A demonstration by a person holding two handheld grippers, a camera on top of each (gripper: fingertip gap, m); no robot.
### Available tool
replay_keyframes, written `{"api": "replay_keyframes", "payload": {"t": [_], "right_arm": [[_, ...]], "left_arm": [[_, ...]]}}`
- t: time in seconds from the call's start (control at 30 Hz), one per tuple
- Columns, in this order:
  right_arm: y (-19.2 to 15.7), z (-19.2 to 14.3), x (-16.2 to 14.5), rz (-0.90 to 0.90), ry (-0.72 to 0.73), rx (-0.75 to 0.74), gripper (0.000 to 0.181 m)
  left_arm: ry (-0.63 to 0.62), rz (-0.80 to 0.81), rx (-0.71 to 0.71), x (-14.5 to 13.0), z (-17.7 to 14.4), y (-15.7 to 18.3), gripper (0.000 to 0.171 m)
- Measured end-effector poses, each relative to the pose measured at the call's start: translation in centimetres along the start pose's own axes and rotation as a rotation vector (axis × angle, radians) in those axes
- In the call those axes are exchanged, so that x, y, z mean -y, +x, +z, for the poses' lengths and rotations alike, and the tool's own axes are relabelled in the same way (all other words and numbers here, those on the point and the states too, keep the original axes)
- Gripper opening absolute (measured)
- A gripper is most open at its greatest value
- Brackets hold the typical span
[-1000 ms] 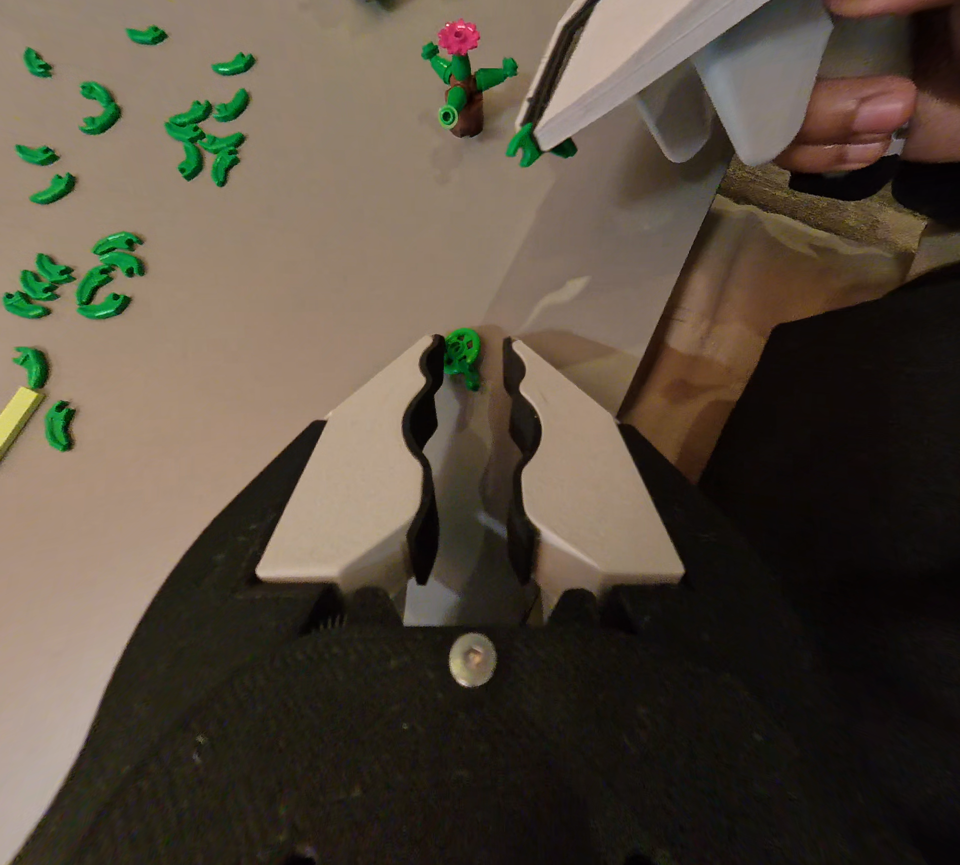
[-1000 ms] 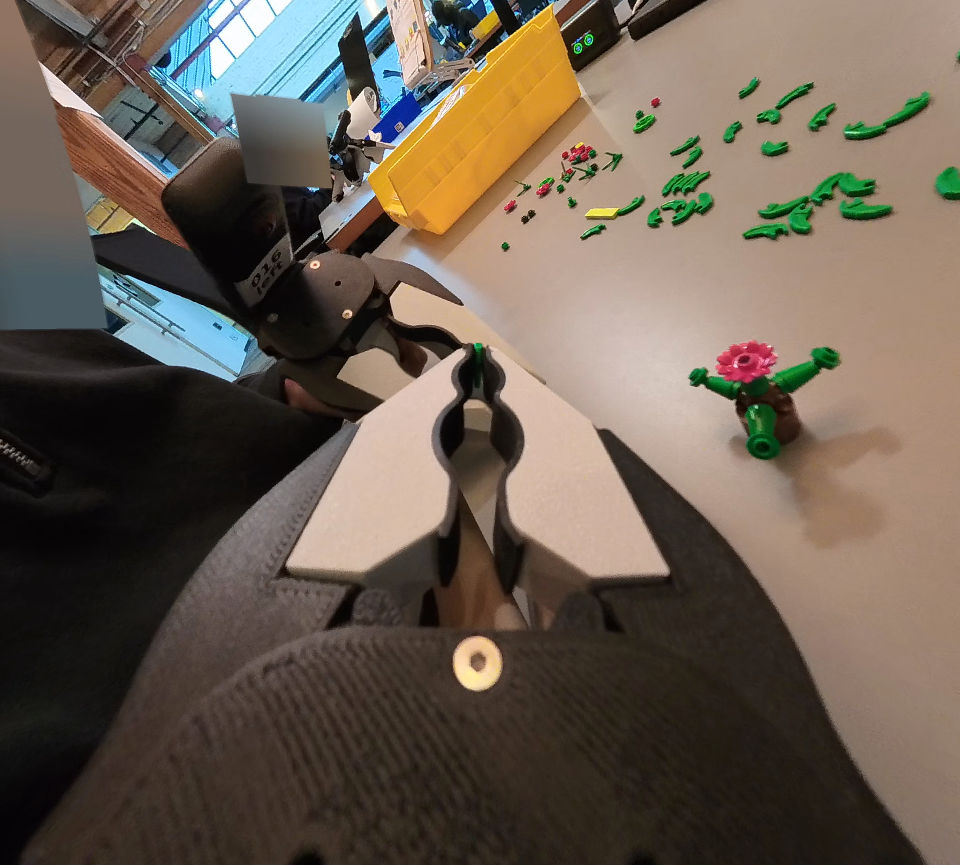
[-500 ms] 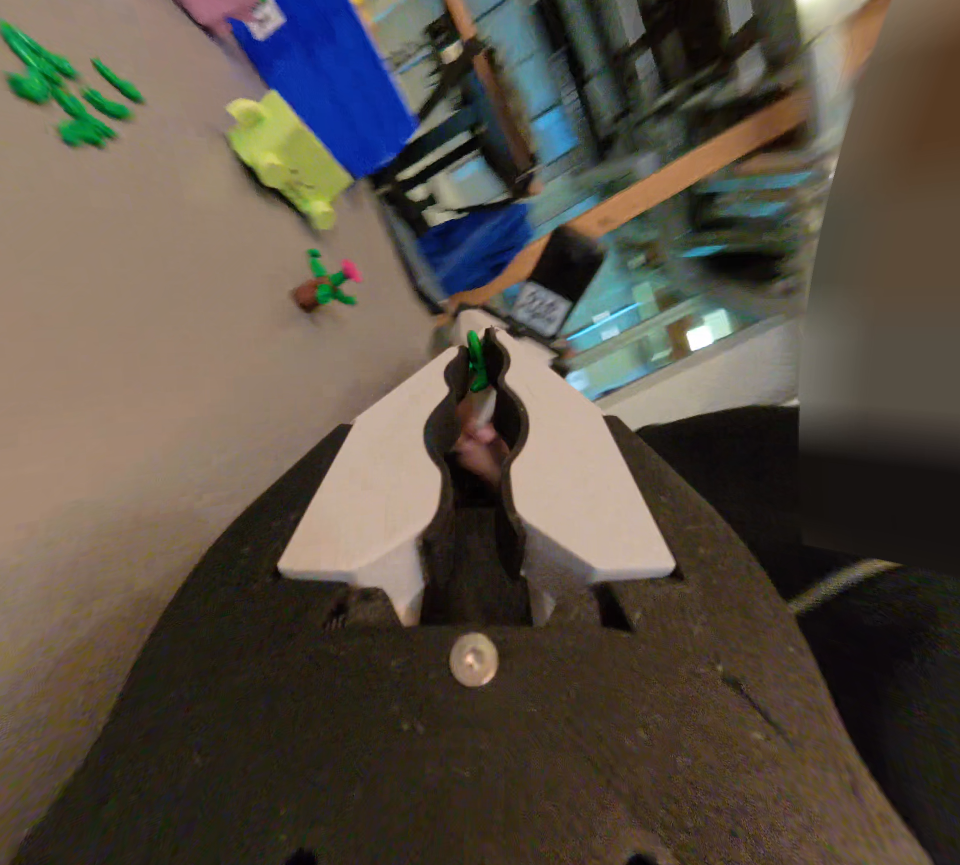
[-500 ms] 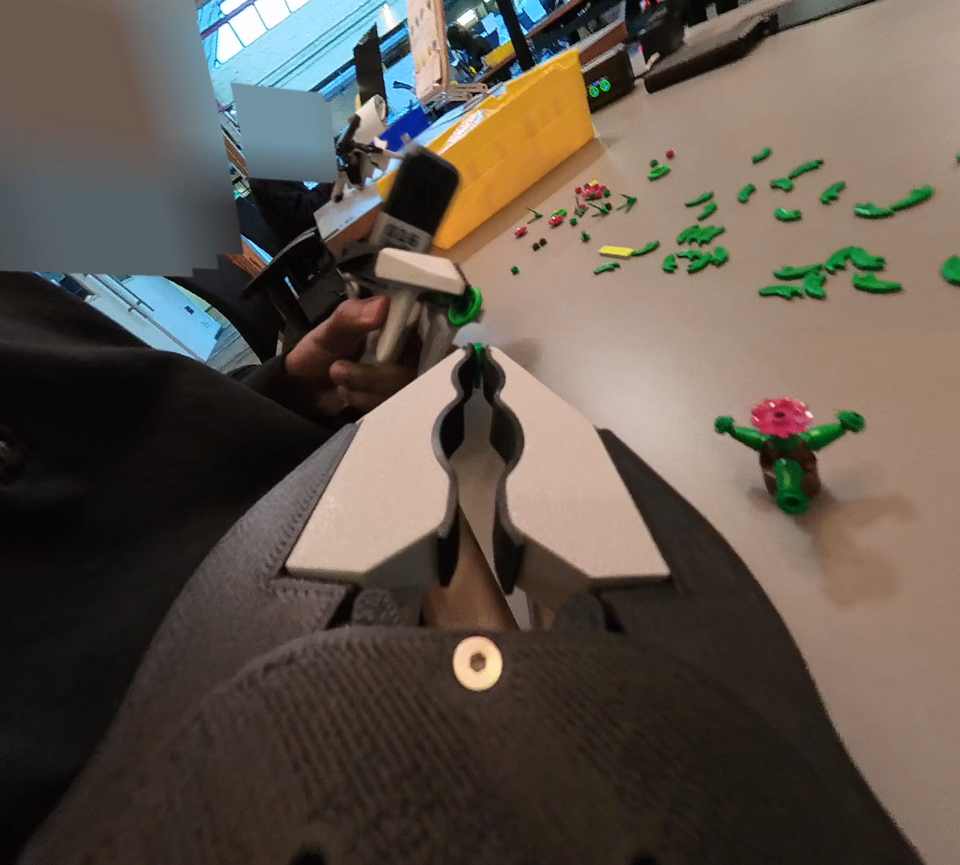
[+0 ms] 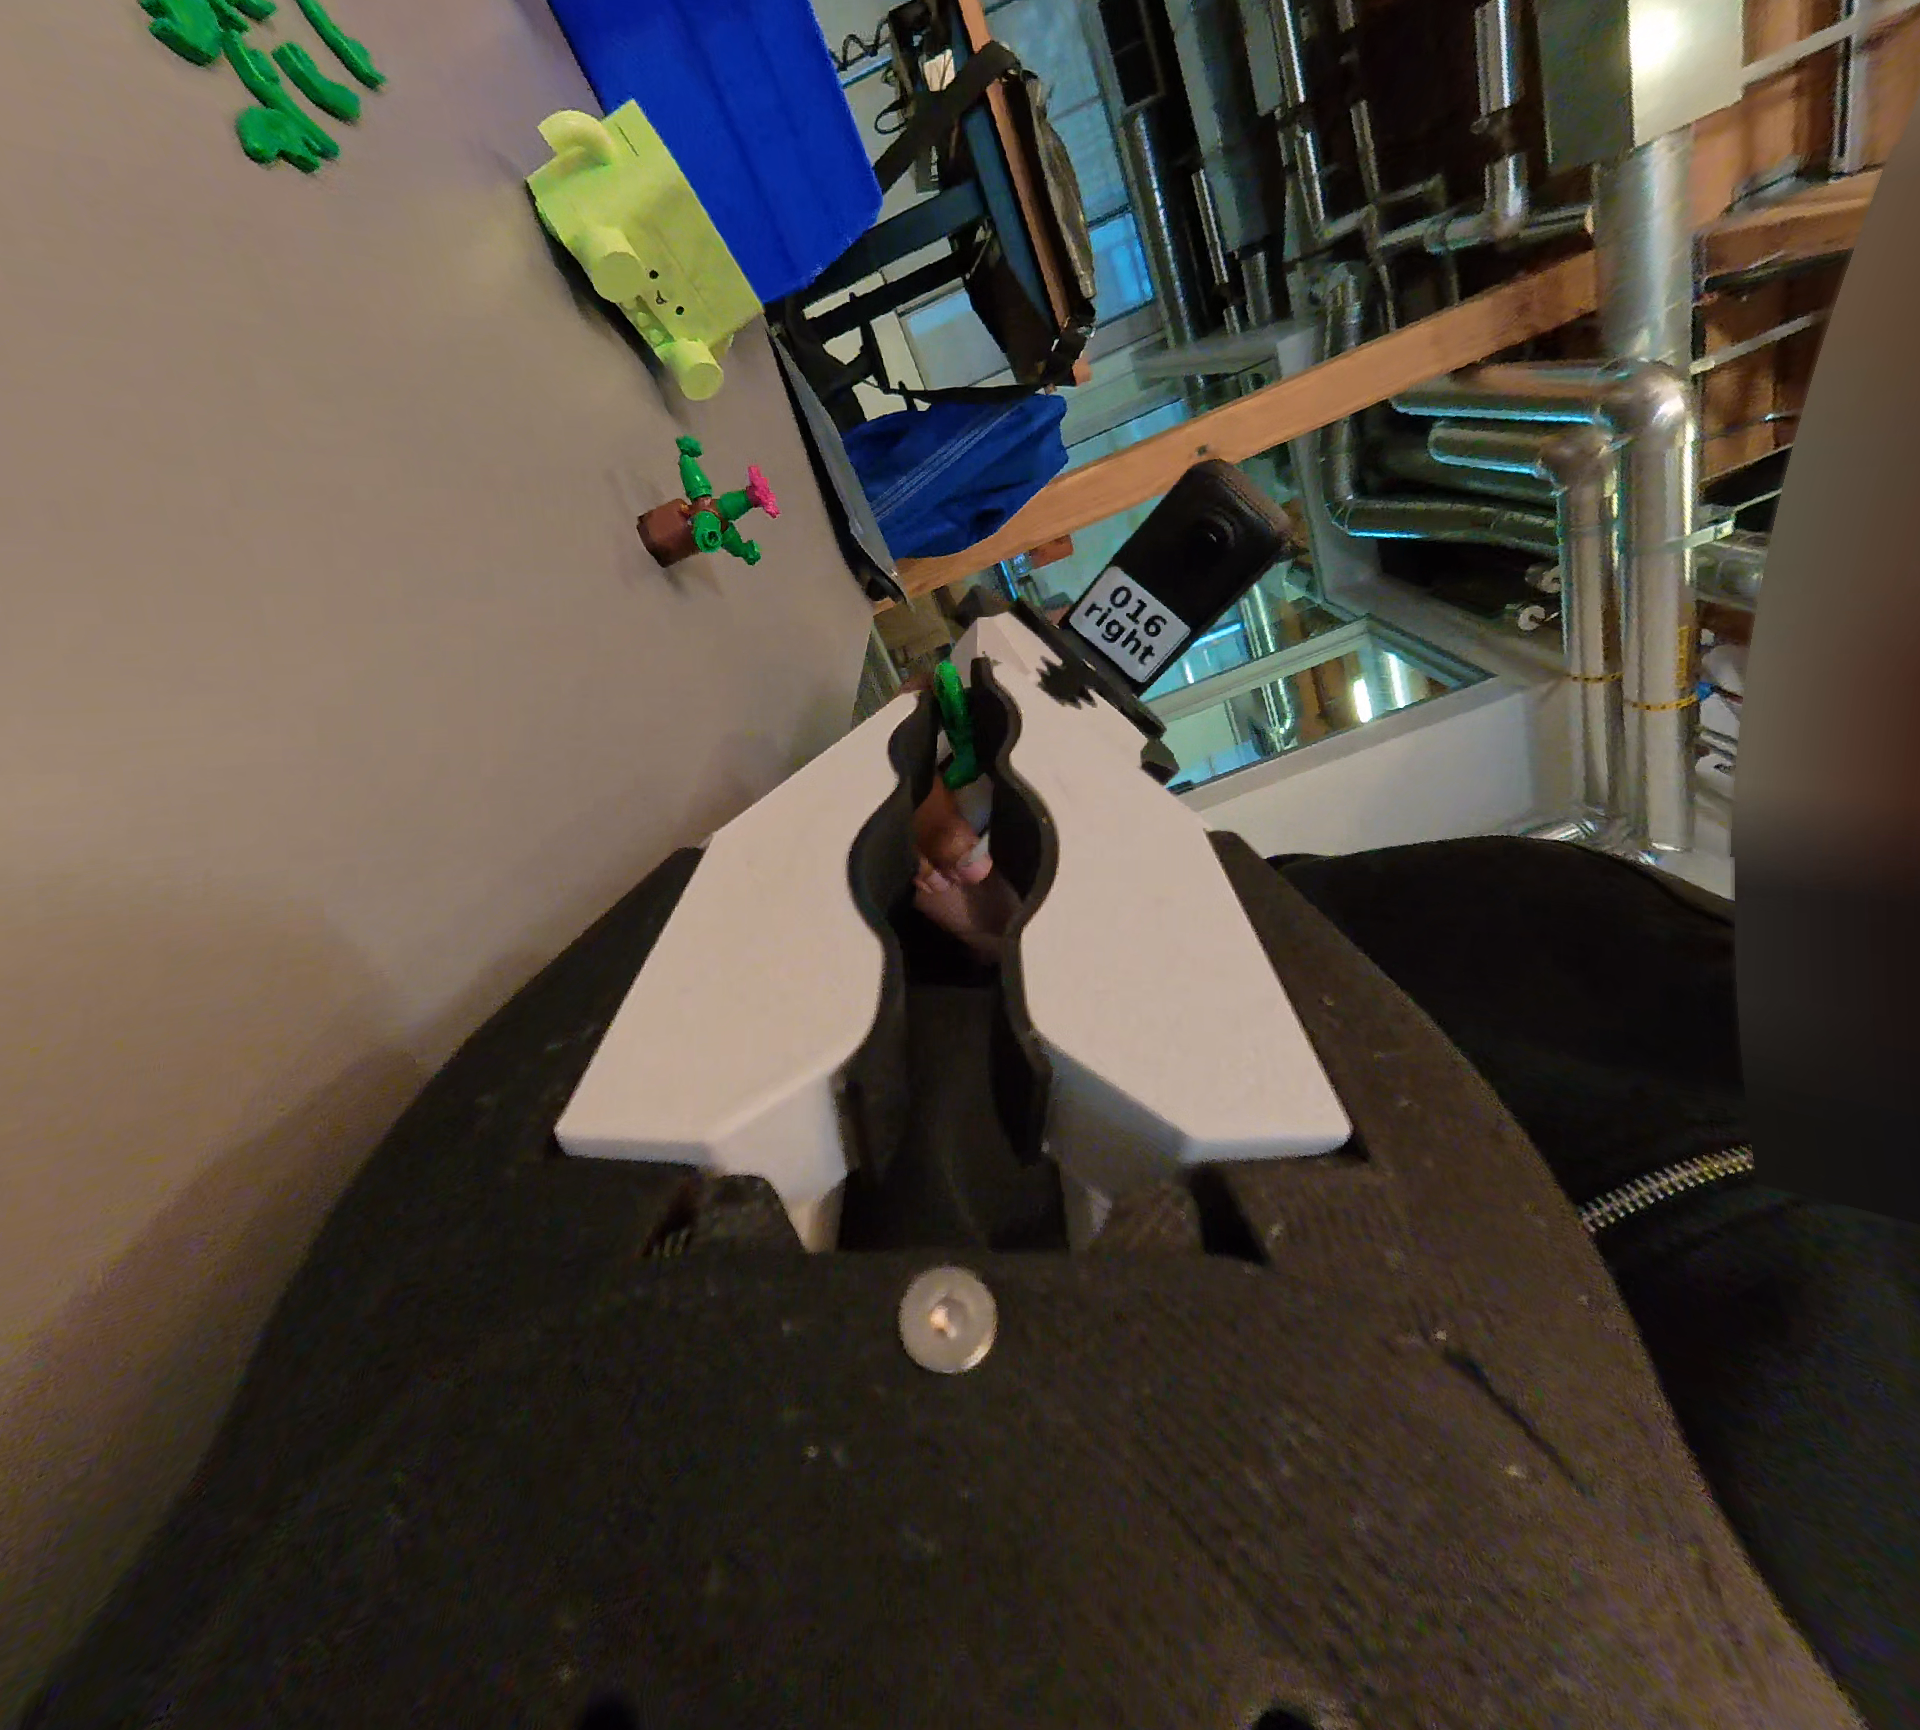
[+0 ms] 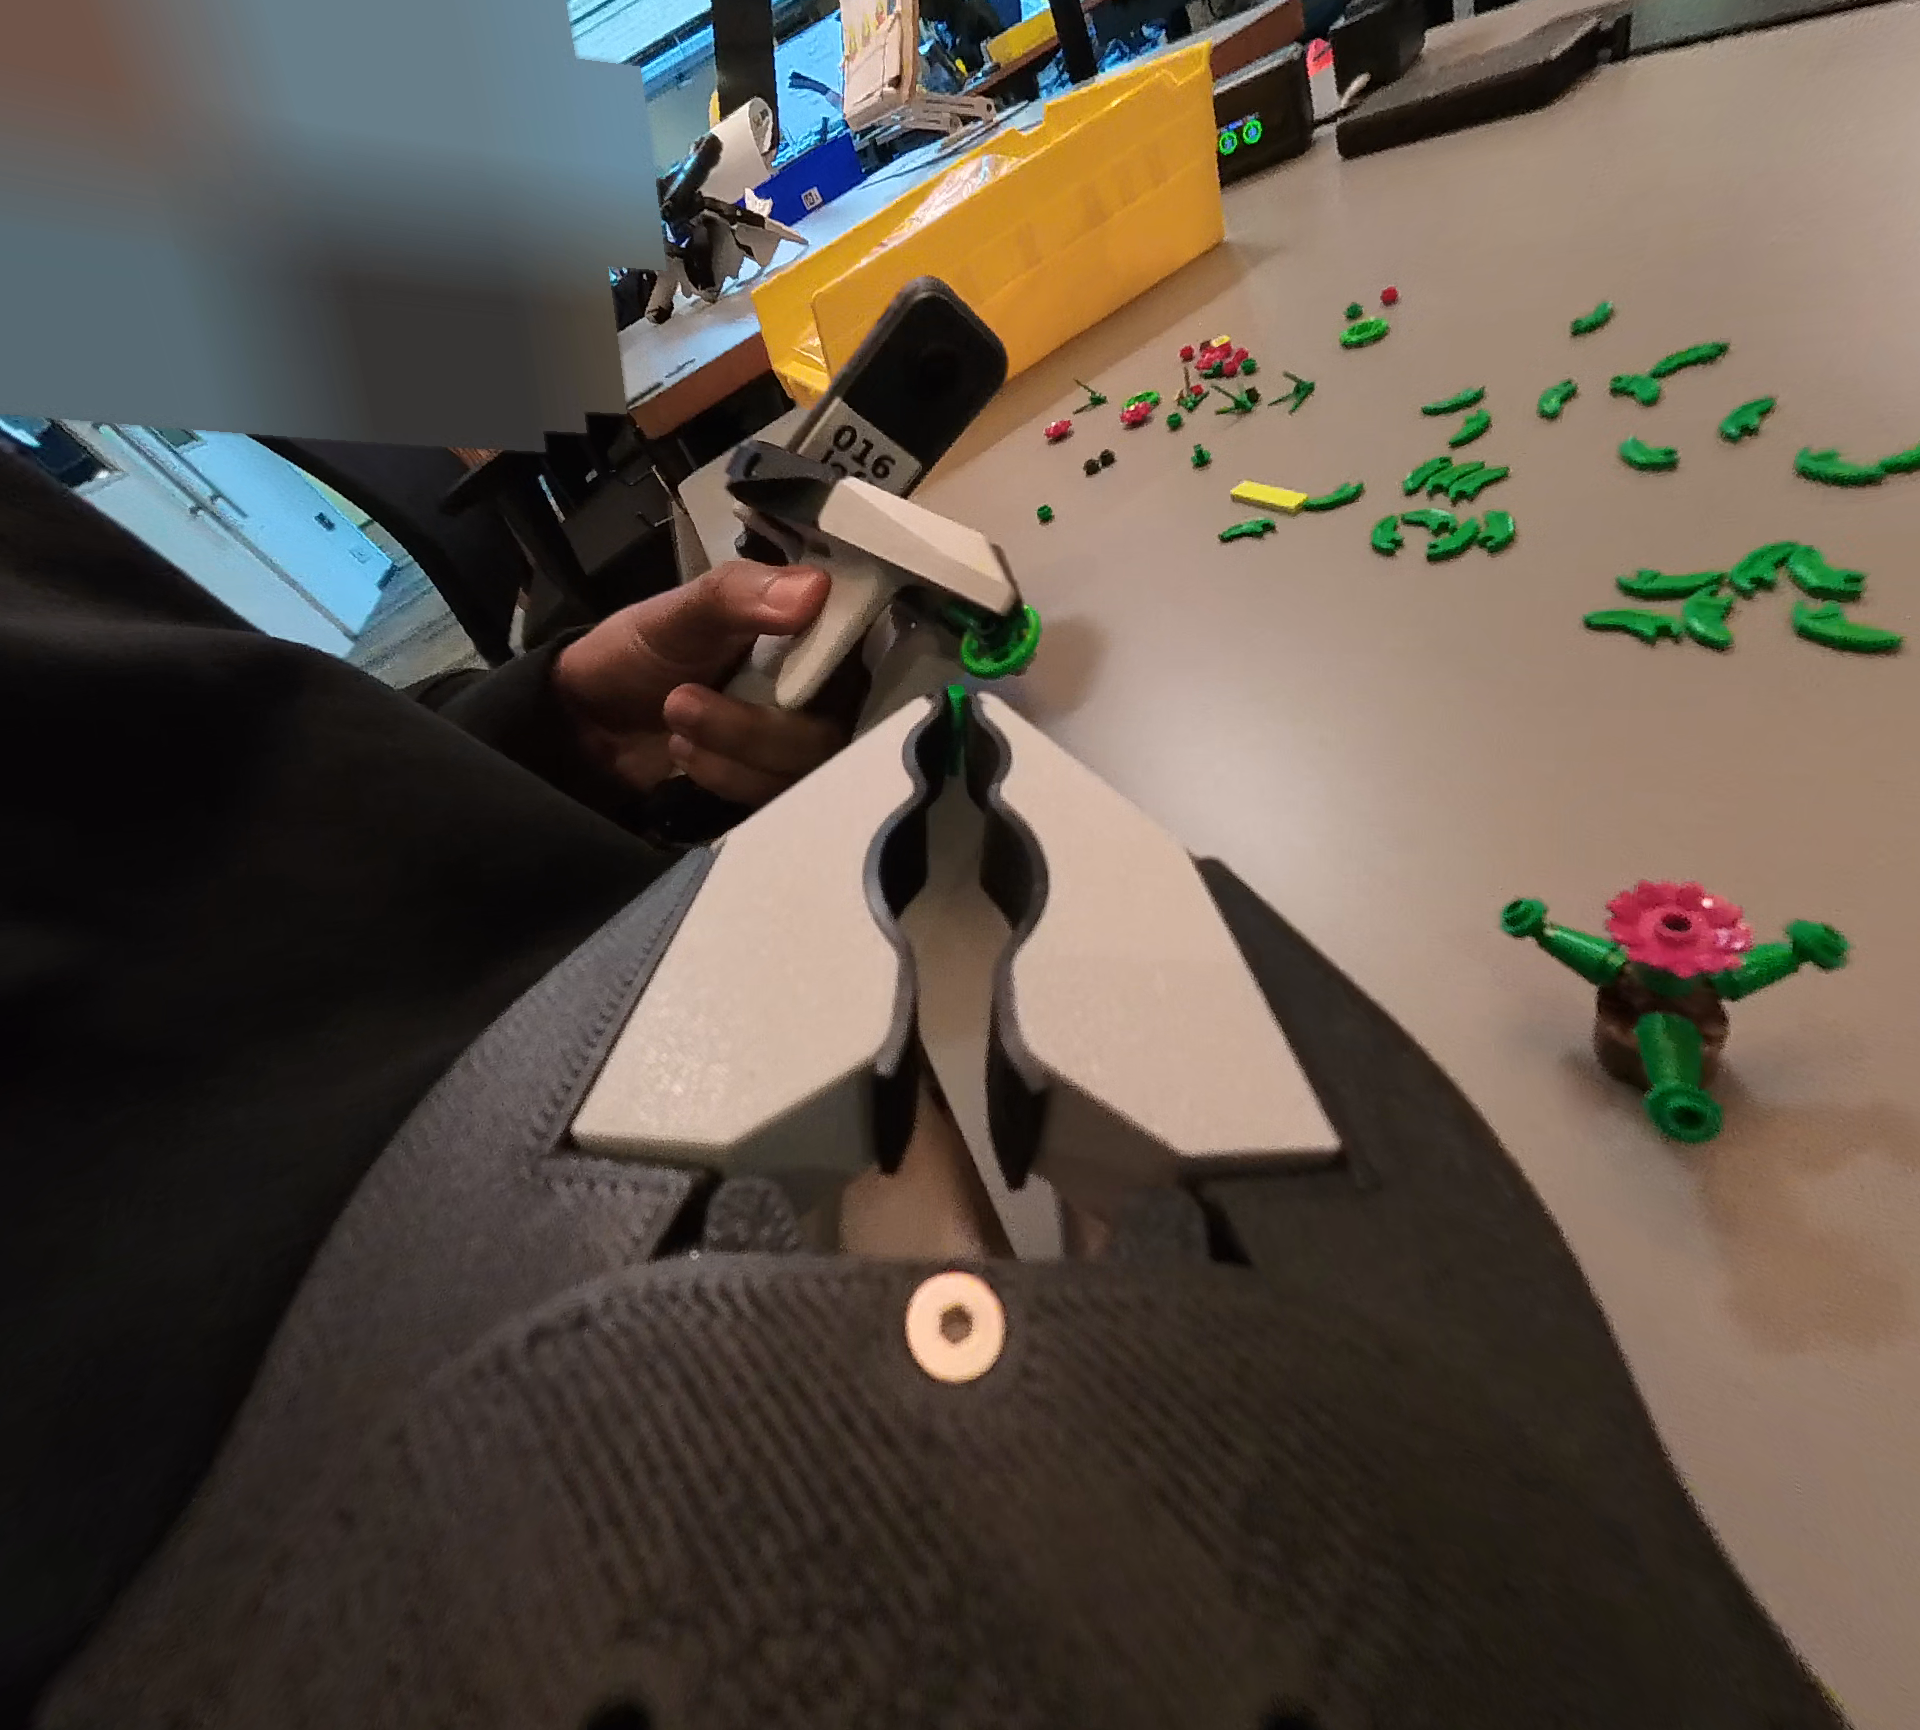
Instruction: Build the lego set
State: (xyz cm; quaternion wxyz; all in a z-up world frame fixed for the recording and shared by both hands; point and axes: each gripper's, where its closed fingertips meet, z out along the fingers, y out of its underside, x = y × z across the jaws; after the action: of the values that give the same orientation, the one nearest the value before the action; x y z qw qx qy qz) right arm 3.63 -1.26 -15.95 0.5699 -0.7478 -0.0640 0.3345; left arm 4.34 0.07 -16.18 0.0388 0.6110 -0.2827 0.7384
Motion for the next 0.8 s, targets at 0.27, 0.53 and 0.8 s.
{"api": "replay_keyframes", "payload": {"t": [0.27,0.53,0.8], "right_arm": [[0.5,0.7,0.5,-0.076,-0.005,-0.065,0.001],[0.9,0.6,0.6,-0.048,0.006,-0.085,0.001],[1.1,0.6,0.5,-0.044,0.002,-0.095,0.001]], "left_arm": [[-0.014,-0.007,-0.009,-0.4,0.4,0.1,0.007],[-0.024,0.046,-0.012,-0.7,0.5,0.5,0.009],[-0.055,0.058,0.008,-1.2,0.8,0.3,0.008]]}}
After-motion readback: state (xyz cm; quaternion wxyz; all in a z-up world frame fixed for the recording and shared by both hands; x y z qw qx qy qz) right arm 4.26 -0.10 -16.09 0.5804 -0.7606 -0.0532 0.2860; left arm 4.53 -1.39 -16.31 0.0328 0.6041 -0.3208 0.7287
